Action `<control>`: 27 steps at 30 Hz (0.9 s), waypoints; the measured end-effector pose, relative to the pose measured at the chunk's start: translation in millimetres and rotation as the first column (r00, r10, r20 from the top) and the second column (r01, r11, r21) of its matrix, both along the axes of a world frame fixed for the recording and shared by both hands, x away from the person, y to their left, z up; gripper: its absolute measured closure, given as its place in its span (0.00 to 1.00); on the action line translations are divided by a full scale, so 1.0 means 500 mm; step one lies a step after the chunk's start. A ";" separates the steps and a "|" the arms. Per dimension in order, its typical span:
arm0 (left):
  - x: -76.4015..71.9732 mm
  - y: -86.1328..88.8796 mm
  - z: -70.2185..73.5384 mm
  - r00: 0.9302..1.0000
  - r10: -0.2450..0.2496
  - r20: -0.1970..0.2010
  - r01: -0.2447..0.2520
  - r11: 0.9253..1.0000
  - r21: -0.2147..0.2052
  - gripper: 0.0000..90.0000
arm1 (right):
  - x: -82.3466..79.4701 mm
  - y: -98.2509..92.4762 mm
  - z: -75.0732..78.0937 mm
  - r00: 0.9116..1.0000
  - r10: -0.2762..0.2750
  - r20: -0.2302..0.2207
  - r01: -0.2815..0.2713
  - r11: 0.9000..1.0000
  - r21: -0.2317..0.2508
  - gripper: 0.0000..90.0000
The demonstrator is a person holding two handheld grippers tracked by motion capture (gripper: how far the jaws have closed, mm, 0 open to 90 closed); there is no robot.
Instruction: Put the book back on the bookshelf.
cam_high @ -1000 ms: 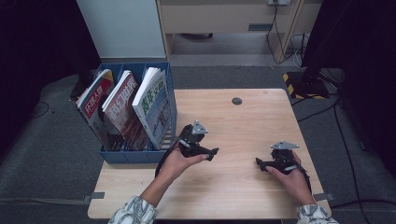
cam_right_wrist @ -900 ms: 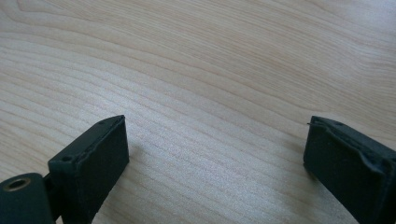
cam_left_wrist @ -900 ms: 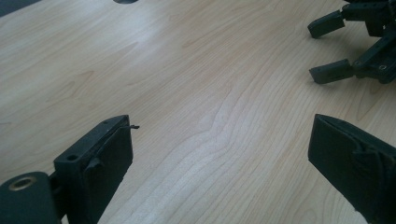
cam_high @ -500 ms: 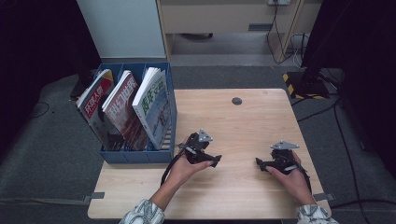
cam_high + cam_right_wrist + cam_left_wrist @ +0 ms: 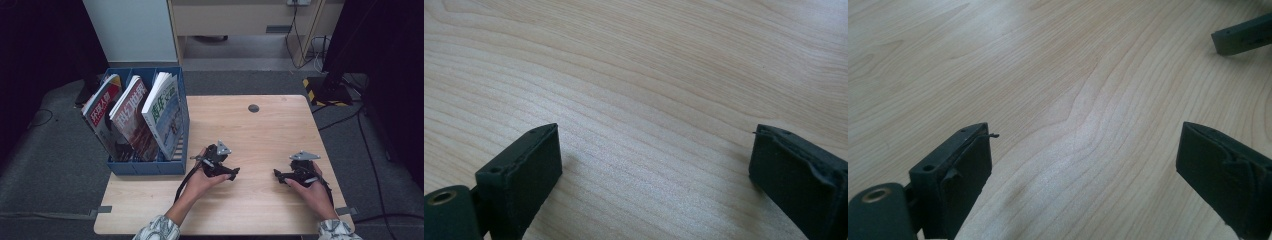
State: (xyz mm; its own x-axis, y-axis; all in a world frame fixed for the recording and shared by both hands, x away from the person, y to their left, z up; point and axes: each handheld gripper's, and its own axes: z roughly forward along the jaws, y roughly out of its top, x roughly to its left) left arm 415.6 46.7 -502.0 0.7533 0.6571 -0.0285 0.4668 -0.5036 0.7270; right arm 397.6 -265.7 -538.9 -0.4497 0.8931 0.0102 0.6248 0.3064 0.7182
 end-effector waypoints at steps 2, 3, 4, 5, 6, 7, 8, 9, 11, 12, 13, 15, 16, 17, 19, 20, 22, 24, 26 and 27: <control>0.003 -0.004 -0.003 1.000 0.001 0.000 -0.001 1.000 -0.005 0.08 | 0.000 0.000 0.000 1.000 0.000 0.000 0.000 1.000 0.000 0.08; 0.003 -0.004 -0.003 1.000 0.001 0.000 -0.001 1.000 -0.005 0.08 | 0.000 0.000 0.000 1.000 0.000 0.000 0.000 1.000 0.000 0.08; 0.006 -0.007 -0.003 1.000 0.003 0.007 -0.003 1.000 0.003 0.08 | 0.000 0.000 0.000 1.000 -0.001 0.000 0.001 1.000 0.000 0.08; 0.006 -0.007 -0.003 1.000 0.003 0.007 -0.003 1.000 0.003 0.08 | 0.000 0.000 0.000 1.000 -0.001 0.001 0.001 1.000 0.000 0.08; 0.010 -0.008 -0.007 1.000 0.011 0.002 -0.011 1.000 -0.005 0.08 | 0.000 0.000 0.000 1.000 -0.002 0.000 0.002 1.000 0.001 0.08; 0.010 -0.008 -0.007 1.000 0.011 0.002 -0.011 1.000 -0.005 0.08 | -0.001 0.000 0.000 1.000 -0.002 -0.001 0.002 1.000 0.002 0.08; 0.015 -0.011 -0.014 1.000 0.009 -0.016 -0.009 1.000 0.001 0.08 | -0.001 0.000 0.000 1.000 -0.002 -0.001 0.002 1.000 0.001 0.08; 0.018 -0.011 -0.018 1.000 0.014 -0.025 -0.014 1.000 0.012 0.08 | -0.001 0.000 0.000 1.000 -0.002 0.000 0.002 1.000 0.001 0.08; 0.020 -0.012 -0.022 0.999 0.025 -0.026 -0.025 0.999 0.020 0.08 | -0.001 0.000 0.000 1.000 -0.002 0.000 0.002 1.000 0.001 0.08; 0.025 -0.008 -0.026 0.999 0.034 -0.028 -0.033 0.999 0.022 0.08 | -0.002 0.000 0.000 1.000 0.000 -0.003 0.000 1.000 0.000 0.08; 0.025 -0.008 -0.026 0.999 0.034 -0.028 -0.033 0.999 0.022 0.08 | -0.002 0.000 0.000 1.000 0.000 -0.003 0.000 1.000 0.000 0.08; 0.028 -0.004 -0.027 0.998 0.048 -0.028 -0.048 0.999 0.022 0.07 | -0.002 0.000 0.000 1.000 0.002 -0.001 -0.002 1.000 -0.001 0.08; 0.032 0.002 -0.031 0.997 0.066 -0.038 -0.066 0.998 0.024 0.07 | -0.002 0.000 0.000 1.000 0.002 0.000 -0.002 1.000 -0.001 0.08; 0.032 0.002 -0.031 0.997 0.066 -0.038 -0.066 0.998 0.024 0.07 | -0.002 0.000 0.000 1.000 0.002 0.000 -0.002 1.000 -0.001 0.08; 0.034 0.007 -0.037 0.996 0.073 -0.043 -0.072 0.997 0.032 0.07 | -0.002 0.000 0.000 1.000 0.002 -0.001 -0.002 1.000 -0.001 0.08; 0.036 0.008 -0.042 0.995 0.086 -0.045 -0.084 0.996 0.037 0.07 | -0.002 0.000 0.000 1.000 0.002 -0.001 -0.002 1.000 -0.001 0.08; 0.037 0.010 -0.047 0.995 0.090 -0.043 -0.088 0.995 0.054 0.07 | -0.002 0.000 0.000 1.000 0.002 -0.001 -0.002 1.000 -0.001 0.08; 0.038 0.010 -0.054 0.994 0.099 -0.046 -0.096 0.993 0.066 0.07 | -0.002 0.000 0.000 1.000 0.002 -0.001 -0.002 1.000 -0.001 0.08; 0.037 0.010 -0.061 0.995 0.091 -0.036 -0.088 0.993 0.076 0.07 | -0.002 0.000 0.000 1.000 0.002 -0.001 -0.002 1.000 -0.001 0.08; 0.037 0.010 -0.061 0.995 0.091 -0.036 -0.088 0.993 0.076 0.06 | -0.002 0.000 0.000 1.000 0.002 -0.001 -0.002 1.000 -0.001 0.08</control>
